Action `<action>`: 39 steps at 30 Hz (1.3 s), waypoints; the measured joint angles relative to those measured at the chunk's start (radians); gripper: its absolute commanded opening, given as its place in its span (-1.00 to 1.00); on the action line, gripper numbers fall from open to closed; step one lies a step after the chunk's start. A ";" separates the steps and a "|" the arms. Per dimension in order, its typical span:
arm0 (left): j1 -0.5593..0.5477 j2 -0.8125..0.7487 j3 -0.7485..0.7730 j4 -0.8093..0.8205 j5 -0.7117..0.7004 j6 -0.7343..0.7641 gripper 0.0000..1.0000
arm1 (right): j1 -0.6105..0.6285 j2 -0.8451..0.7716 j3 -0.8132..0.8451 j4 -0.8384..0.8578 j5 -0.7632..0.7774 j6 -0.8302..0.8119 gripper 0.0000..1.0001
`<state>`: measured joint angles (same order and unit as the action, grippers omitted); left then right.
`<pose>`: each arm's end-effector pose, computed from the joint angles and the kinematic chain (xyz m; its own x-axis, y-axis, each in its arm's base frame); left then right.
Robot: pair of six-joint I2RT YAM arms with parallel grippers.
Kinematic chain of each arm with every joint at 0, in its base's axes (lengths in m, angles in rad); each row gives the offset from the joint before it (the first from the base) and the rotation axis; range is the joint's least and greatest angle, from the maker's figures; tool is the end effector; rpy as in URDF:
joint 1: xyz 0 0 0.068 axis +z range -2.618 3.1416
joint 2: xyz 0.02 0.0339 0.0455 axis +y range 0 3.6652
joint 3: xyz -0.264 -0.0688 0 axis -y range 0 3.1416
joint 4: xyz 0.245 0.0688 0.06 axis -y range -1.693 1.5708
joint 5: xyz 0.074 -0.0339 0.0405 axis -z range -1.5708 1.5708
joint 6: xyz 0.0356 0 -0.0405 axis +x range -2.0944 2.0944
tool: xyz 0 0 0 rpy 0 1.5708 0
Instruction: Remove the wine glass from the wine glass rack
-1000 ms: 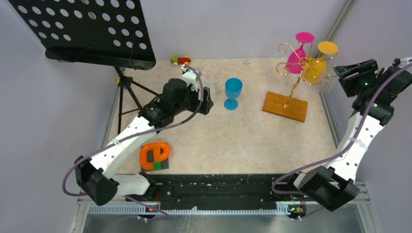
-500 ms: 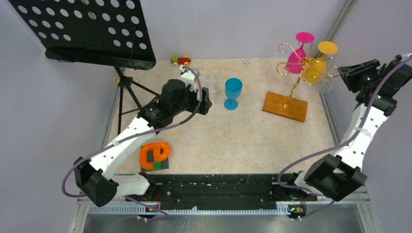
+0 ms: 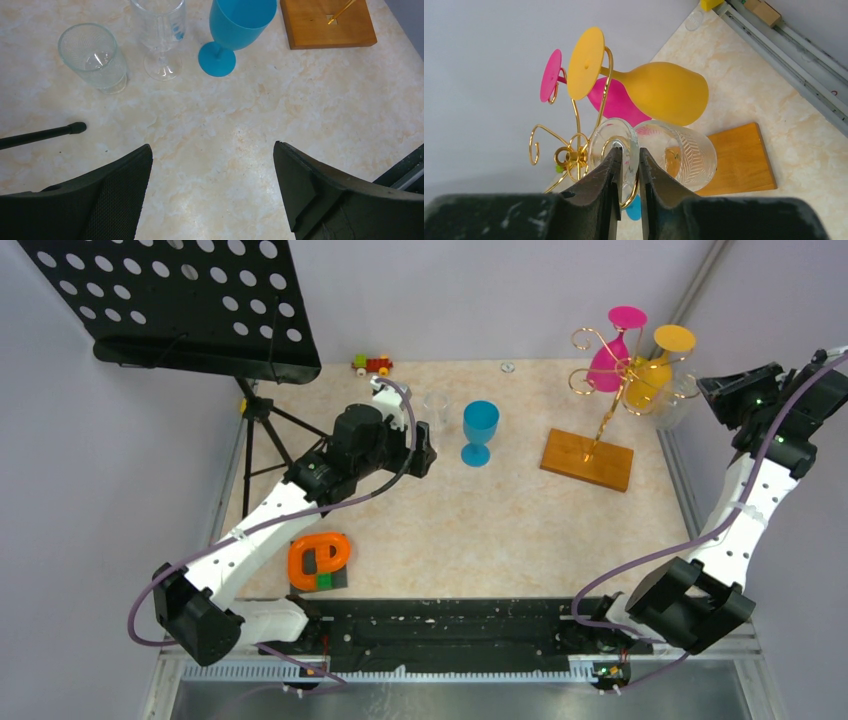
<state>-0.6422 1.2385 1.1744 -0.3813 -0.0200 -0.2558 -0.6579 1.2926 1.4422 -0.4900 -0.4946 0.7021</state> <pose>0.2255 -0.1678 0.3600 -0.4816 0.0443 -0.8753 0.4781 0.8503 -0.2200 0.2320 -0.1579 0.4280 -0.0828 0.7823 -0.6173 0.3112 0.6088 0.7298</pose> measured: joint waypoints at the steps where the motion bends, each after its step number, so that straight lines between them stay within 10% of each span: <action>1: 0.000 0.000 0.000 0.000 0.000 0.000 0.88 | 0.000 0.000 0.000 0.000 -0.001 -0.002 -0.77; 19: 0.005 -0.019 -0.005 0.016 0.004 0.000 0.89 | 0.000 -0.015 -0.045 0.110 -0.057 0.117 -1.00; 39: 0.006 -0.019 -0.006 0.019 0.004 0.000 0.89 | -0.007 -0.044 -0.153 0.232 -0.108 0.264 -0.64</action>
<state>-0.6361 1.2190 1.1687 -0.3626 -0.0158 -0.2558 -0.6647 1.2484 1.2892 -0.2581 -0.6029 0.9665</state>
